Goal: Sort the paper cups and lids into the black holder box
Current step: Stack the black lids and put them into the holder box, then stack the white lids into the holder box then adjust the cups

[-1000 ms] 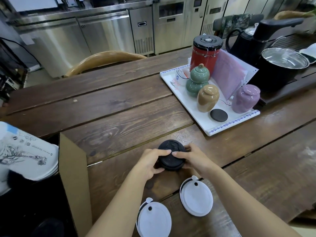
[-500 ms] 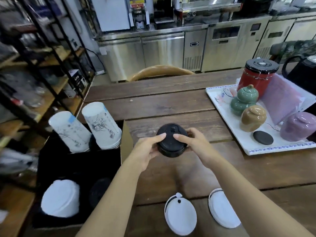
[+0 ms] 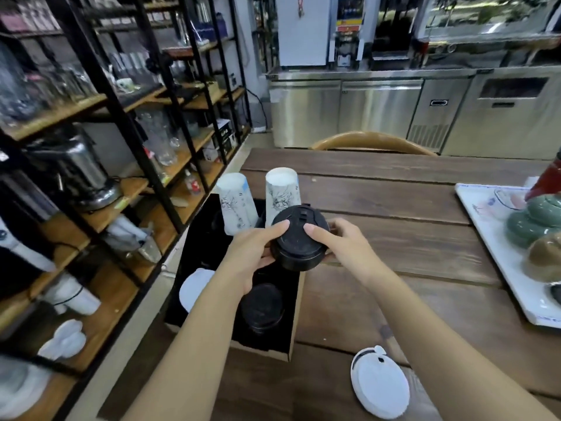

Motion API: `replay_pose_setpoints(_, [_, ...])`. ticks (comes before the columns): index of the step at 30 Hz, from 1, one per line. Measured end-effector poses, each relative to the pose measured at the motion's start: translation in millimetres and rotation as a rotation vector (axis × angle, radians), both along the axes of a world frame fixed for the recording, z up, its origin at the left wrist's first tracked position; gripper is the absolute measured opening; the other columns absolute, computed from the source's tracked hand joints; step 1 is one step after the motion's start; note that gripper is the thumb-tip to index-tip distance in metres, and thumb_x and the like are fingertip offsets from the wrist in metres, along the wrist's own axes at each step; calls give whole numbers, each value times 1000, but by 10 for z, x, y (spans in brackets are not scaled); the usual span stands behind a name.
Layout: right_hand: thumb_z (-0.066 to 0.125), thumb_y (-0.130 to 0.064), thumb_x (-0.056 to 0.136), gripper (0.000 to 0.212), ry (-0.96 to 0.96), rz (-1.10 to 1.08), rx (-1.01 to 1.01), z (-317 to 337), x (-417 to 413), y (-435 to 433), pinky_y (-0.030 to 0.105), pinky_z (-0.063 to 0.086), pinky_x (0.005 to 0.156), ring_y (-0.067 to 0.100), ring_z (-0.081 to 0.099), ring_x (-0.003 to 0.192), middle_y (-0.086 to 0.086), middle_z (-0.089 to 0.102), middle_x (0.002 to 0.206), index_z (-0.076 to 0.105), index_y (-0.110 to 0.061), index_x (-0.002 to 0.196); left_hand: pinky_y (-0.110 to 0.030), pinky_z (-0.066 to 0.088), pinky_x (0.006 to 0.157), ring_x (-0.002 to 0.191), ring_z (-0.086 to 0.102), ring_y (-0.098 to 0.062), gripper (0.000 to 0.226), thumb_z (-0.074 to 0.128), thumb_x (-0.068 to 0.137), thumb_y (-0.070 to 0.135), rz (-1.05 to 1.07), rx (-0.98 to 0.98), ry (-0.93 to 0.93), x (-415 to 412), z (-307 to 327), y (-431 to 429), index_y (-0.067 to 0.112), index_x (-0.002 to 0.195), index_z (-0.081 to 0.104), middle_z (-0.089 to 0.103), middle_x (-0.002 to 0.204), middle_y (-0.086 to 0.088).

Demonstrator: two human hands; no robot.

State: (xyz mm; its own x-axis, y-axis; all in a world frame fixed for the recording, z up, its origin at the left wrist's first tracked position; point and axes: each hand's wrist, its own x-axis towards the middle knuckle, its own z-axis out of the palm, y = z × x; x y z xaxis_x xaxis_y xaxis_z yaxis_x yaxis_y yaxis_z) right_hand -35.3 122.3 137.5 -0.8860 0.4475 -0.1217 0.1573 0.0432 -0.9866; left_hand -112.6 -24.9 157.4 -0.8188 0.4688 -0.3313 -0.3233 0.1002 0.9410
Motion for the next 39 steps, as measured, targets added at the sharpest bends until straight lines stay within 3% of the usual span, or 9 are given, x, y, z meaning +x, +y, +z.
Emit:
replay_pose_setpoints(4, [69, -43, 79, 30, -66, 88, 65, -125, -116, -218, 35, 54, 76, 15, 65, 83, -5, 68, 91, 63, -18, 92, -29, 51, 72, 95, 66, -19, 32, 69, 81, 31, 65, -77, -9, -55, -107, -295, 14, 108, 67, 72, 105, -3])
replay_pose_setpoints(8, [70, -42, 78, 17, -138, 152, 56, -298, -180, -400, 24, 48, 68, 7, 65, 77, -12, 70, 84, 66, -26, 81, -33, 53, 73, 93, 65, -22, 20, 68, 83, 32, 69, -151, -80, -58, -289, -500, 14, 92, 68, 71, 100, -4])
replay_pose_setpoints(12, [68, -57, 70, 47, -288, 214, 140, -493, -203, -528, 38, 55, 79, 19, 68, 83, 0, 72, 87, 68, -14, 90, -34, 53, 75, 97, 63, -22, 16, 65, 86, 30, 80, -207, -112, -59, -509, -623, 14, 88, 66, 69, 100, -5])
replay_pose_setpoints(19, [59, -62, 74, 59, -405, 268, 289, -640, -198, -690, 47, 55, 87, 24, 67, 93, 10, 71, 100, 63, -9, 100, -40, 54, 85, 102, 62, -26, 18, 59, 90, 27, 90, -264, -110, -34, -746, -719, 13, 81, 63, 66, 99, -3])
replay_pose_setpoints(25, [52, -50, 89, 48, -445, 291, 457, -659, -212, -749, 32, 43, 62, 25, 61, 78, 10, 65, 90, 56, -4, 101, -33, 50, 82, 83, 58, -9, 20, 53, 94, 26, 82, -288, -66, 0, -841, -703, 16, 78, 59, 62, 87, 6])
replay_pose_setpoints(28, [49, -47, 92, 44, -492, 287, 527, -667, -246, -782, 30, 37, 55, 25, 55, 73, 10, 59, 83, 50, -3, 89, -34, 52, 83, 92, 59, -16, 17, 53, 94, 27, 77, -309, -52, 2, -868, -694, 12, 96, 61, 63, 97, 0])
replay_pose_setpoints(31, [49, -44, 93, 40, -525, 291, 561, -681, -284, -794, 34, 42, 63, 29, 58, 78, 14, 62, 91, 48, -5, 91, -34, 54, 80, 102, 60, -22, 30, 54, 93, 29, 70, -342, -45, 3, -881, -688, 6, 112, 57, 63, 109, -5])
replay_pose_setpoints(35, [51, -38, 93, 49, -467, 313, 744, -670, -275, -787, 43, 48, 88, 35, 54, 113, 16, 56, 122, 40, -11, 132, -30, 54, 74, 91, 60, -15, 29, 55, 92, 32, 36, -375, 5, 2, -905, -680, 8, 108, 58, 63, 98, 0])
replay_pose_setpoints(39, [49, -43, 92, 52, -413, 329, 915, -642, -249, -745, 43, 46, 91, 31, 49, 118, 12, 56, 121, 38, -22, 139, -34, 54, 77, 92, 59, -18, 29, 55, 91, 36, 18, -426, 36, -7, -929, -671, 11, 106, 56, 61, 99, -1])
